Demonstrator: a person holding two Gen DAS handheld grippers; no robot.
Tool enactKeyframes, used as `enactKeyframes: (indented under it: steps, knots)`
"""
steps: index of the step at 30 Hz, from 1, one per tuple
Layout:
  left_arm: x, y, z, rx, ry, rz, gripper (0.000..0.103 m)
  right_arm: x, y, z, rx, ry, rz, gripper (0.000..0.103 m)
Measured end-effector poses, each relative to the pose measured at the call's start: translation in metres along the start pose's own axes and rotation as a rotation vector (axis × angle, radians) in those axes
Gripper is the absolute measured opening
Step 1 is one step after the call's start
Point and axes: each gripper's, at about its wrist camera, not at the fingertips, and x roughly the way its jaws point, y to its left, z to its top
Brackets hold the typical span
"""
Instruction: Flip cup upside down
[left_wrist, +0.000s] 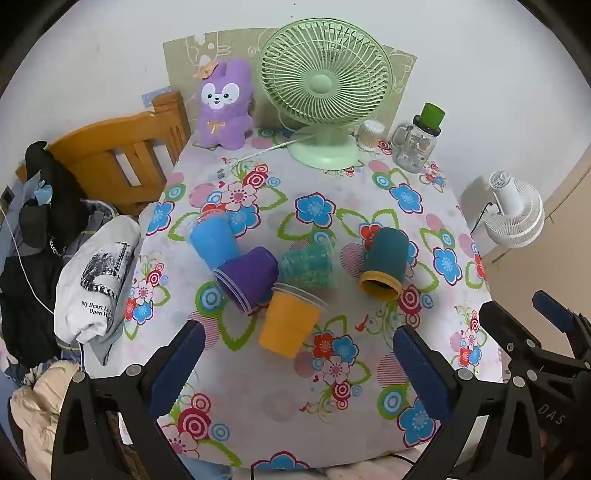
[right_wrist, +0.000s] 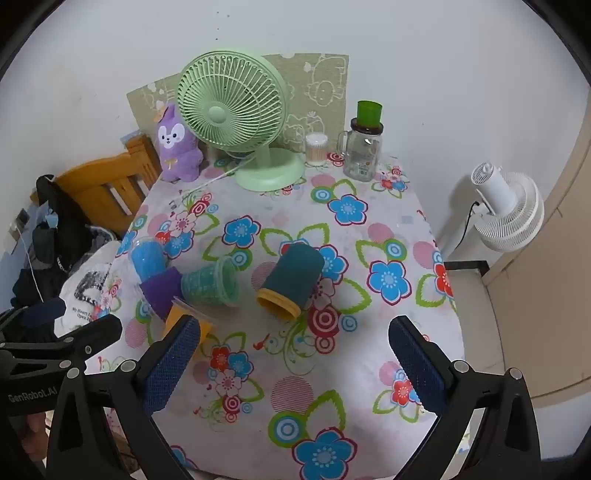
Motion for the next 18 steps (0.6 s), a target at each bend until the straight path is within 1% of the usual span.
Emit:
enactKeyframes:
  steps: [4,5,9,12,14,18]
  knots:
    - [-0.001,-0.001,0.0,0.005,-0.012,0.005,0.103,0.0,0.006,0.0,-0.003,0.0,-0.001,0.103]
    - [-0.001,-0.001,0.001,0.007,-0.013,0.006,0.103,-0.001,-0.002,0.0,0.03,0.001,0.031,0.103]
    - [0.0,0.0,0.002,0.011,-0.012,0.004,0.103,-0.001,-0.011,0.0,0.052,0.012,0.037,0.103]
    - [-0.005,-0.007,0.003,0.013,-0.015,0.006,0.103,-0.004,-0.015,-0.001,0.05,0.012,0.034,0.103]
    - [-0.005,-0.008,0.004,0.015,-0.015,0.007,0.103,-0.002,-0.009,-0.003,0.036,0.01,0.017,0.103]
    - [-0.005,-0.006,0.001,0.021,-0.018,0.002,0.103,-0.003,-0.009,-0.003,0.03,0.01,0.018,0.103]
